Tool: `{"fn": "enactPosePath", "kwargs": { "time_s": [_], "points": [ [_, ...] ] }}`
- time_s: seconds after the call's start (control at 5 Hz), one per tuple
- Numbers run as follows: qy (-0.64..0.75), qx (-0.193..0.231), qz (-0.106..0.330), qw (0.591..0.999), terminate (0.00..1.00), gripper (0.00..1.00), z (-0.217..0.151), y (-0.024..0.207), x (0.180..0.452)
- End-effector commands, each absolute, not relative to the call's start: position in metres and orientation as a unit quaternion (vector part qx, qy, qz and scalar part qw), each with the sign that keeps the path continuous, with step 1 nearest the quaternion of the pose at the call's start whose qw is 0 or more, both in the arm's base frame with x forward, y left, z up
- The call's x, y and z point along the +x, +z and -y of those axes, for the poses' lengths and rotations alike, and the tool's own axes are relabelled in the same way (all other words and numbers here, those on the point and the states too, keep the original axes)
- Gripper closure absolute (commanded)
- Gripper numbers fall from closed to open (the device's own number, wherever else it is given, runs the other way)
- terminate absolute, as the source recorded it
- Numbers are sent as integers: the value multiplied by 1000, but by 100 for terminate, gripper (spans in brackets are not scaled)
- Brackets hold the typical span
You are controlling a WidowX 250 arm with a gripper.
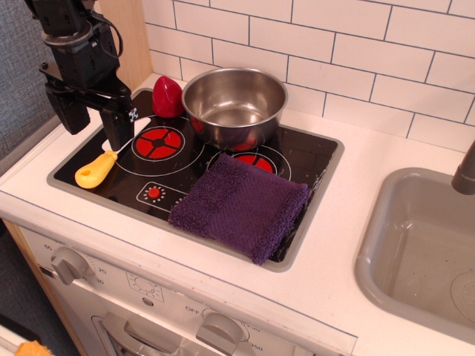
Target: Picked up the red object and moved it south east and put it down
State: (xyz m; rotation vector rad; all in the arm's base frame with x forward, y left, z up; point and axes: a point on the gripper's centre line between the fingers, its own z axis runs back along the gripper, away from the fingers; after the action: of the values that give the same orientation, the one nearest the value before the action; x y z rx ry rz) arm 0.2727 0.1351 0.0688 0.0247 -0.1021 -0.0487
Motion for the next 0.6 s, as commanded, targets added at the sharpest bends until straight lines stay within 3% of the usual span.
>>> {"fn": "enactPosePath", "kwargs": {
  "time_s": [0.0,0.4],
  "points": [
    [-24,12,51,998,0,0,-135,69,273],
    [20,24,58,998,0,0,-164,59,334]
  ]
}}
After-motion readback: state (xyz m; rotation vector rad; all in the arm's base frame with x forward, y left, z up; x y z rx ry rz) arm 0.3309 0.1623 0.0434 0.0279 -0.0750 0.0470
